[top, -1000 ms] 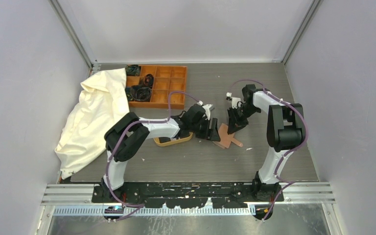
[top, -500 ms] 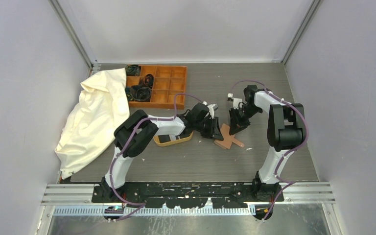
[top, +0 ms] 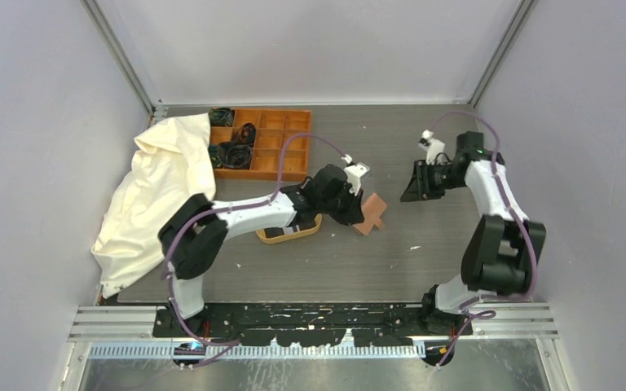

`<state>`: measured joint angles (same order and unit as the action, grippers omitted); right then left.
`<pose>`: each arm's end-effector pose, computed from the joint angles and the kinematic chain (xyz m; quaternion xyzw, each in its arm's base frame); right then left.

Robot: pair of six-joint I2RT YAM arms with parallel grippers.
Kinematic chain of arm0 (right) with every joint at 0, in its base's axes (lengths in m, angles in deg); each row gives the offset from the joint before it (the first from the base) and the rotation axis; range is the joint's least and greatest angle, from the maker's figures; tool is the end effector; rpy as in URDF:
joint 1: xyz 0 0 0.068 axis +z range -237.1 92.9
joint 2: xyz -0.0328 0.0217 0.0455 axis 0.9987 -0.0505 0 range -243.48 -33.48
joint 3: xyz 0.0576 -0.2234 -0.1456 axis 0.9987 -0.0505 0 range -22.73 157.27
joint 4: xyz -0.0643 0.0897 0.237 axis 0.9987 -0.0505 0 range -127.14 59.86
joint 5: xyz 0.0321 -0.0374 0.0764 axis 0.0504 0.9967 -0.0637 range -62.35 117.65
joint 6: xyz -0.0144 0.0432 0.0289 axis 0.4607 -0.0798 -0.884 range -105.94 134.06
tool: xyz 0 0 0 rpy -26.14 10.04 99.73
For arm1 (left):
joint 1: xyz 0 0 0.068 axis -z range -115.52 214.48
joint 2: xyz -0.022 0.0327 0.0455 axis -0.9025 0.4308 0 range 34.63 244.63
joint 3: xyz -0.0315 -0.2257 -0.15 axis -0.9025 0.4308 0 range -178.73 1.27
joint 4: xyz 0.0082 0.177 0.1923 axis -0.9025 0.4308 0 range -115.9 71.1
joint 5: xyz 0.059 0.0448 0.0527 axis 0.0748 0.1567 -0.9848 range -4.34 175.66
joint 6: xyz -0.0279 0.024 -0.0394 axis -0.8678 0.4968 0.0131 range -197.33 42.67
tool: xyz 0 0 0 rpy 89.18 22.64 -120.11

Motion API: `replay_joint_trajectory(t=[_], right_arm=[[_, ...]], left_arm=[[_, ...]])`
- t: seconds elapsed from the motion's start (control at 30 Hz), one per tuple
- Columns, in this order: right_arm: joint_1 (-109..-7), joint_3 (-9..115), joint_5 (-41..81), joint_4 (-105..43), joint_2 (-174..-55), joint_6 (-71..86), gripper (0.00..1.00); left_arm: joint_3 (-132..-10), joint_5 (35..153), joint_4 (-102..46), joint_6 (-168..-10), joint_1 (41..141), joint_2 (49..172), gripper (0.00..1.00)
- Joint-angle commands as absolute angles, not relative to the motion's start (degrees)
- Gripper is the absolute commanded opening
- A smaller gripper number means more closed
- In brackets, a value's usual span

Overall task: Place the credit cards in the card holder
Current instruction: Close the card holder at the center of the board.

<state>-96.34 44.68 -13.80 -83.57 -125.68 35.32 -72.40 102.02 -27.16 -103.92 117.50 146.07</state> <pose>0.2982 -0.0247 0.2306 -0.1335 0.9214 0.3144 0.1852 0.2531 -0.3526 0.1922 0.2643 0.8459 -0.3827 0.2609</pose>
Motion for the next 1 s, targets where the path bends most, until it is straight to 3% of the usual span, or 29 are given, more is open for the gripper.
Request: replay_joint_trajectory(t=[0.0,0.17,0.47,0.8,0.87,0.97], right_arm=[[-99.23,40.75,-18.72,-76.15,-114.0,33.12,0.35],[-101.25,38.62,-18.47,-72.3,-110.66,30.31,0.37],[-103.91,38.88,-18.84,-72.97,-112.49,29.84,0.37],[-103.9,39.13,-19.22,-73.52,-114.02,29.85,0.37],[-103.89,39.14,-19.72,-73.98,-114.47,30.08,0.37],[-103.82,39.49,-20.75,-74.93,-115.19,31.24,0.39]], left_arm=[[-73.71,80.43,-20.7,-75.74,123.72,132.14,0.0],[-75.2,61.84,-20.67,-53.84,132.21,131.83,0.0],[-77.62,52.99,-22.41,-37.95,136.69,146.15,0.0],[-71.51,53.78,-27.44,-37.38,140.71,149.05,0.01],[-71.1,55.0,-26.19,-39.56,140.76,149.77,0.11],[-71.16,58.16,-22.41,-44.02,140.72,150.32,0.36]])
